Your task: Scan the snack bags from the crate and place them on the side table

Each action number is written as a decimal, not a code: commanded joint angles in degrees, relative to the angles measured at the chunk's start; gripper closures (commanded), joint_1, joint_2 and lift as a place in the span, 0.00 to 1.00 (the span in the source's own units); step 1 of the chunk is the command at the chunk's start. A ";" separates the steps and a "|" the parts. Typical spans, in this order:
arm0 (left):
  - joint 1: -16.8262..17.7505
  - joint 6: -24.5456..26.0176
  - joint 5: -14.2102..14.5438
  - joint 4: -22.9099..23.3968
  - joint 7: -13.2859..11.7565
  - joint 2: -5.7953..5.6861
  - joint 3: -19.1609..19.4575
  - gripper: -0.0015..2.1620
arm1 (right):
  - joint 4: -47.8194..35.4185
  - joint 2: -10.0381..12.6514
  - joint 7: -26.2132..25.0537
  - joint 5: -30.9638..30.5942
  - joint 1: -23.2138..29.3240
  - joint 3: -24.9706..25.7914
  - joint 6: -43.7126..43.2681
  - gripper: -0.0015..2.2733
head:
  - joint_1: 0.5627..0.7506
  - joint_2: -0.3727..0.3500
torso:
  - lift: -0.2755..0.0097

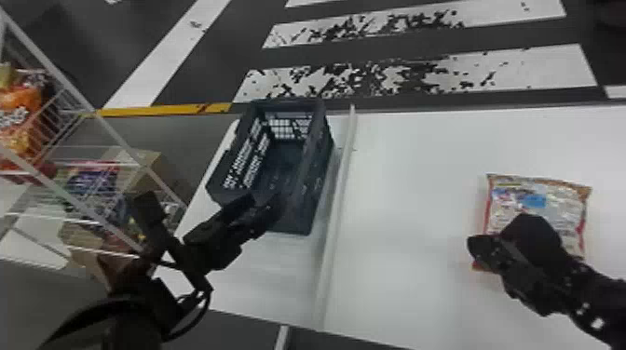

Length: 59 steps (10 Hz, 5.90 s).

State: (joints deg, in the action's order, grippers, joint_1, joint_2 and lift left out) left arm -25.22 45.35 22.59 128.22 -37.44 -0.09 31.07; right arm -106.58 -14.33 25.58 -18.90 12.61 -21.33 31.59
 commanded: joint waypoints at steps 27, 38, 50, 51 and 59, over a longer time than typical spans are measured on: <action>-1.58 -28.69 -21.79 -2.36 20.83 0.24 -22.89 0.04 | 9.73 -3.95 -0.88 20.48 -3.38 34.42 7.92 0.04 | 0.70 0.27 | 0.64; -0.79 -27.63 -21.62 -3.24 20.13 0.24 -22.89 0.04 | 1.90 -3.69 1.32 19.60 -0.65 32.93 15.66 0.89 | 0.70 0.28 | 0.64; -0.35 -26.93 -20.83 -4.12 20.04 0.24 -22.98 0.04 | -18.13 -1.58 4.13 17.31 7.52 25.72 27.61 0.89 | 0.70 0.48 | 0.64; -0.44 -26.93 -20.83 -4.03 20.04 0.24 -22.89 0.04 | -17.26 -1.58 4.04 16.96 6.73 25.02 27.79 0.89 | 0.70 0.48 | 0.64; -0.62 -26.93 -20.65 -3.94 20.04 0.24 -22.81 0.04 | -14.18 -1.49 3.25 16.26 4.36 27.39 27.43 0.89 | 0.70 0.47 | 0.64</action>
State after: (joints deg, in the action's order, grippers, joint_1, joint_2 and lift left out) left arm -25.80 18.42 1.93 124.27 -17.45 -0.09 8.21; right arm -121.45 -15.83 28.82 -3.06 17.31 4.98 59.21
